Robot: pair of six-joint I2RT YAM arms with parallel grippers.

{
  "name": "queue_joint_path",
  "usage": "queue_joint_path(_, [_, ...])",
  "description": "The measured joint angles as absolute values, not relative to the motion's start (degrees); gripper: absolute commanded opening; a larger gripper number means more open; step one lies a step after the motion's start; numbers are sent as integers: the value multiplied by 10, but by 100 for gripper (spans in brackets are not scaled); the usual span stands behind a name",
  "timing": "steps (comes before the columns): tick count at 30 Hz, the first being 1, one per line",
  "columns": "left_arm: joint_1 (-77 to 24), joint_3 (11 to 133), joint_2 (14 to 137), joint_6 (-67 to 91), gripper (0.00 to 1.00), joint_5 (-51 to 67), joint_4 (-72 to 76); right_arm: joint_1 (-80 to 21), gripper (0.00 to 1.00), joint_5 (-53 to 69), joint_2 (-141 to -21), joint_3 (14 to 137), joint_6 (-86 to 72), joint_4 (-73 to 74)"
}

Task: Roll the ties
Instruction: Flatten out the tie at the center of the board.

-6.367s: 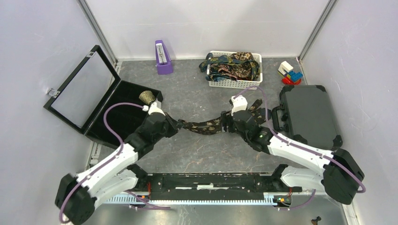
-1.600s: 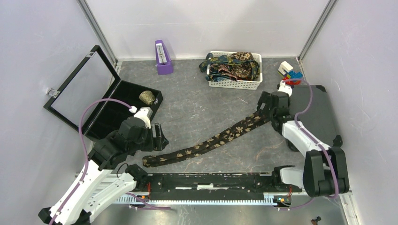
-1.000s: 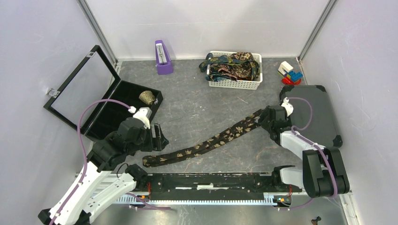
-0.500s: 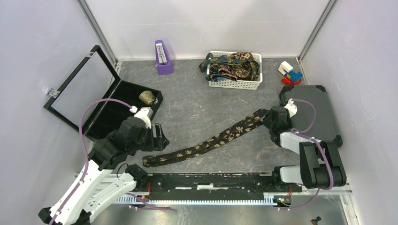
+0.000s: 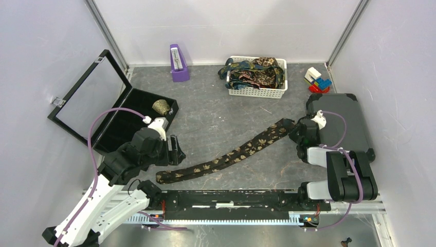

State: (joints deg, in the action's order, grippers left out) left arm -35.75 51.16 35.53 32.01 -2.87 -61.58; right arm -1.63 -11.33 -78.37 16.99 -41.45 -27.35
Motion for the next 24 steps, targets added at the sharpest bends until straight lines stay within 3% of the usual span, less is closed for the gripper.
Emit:
queue_joint_path(6, [-357,512,358,320,79,-29,-616,-14,0,-87,-785,170,-404,-278])
queue_joint_path(24, [-357,512,359,320,79,-29,-616,-14,0,-27,-797,232,-363,-272])
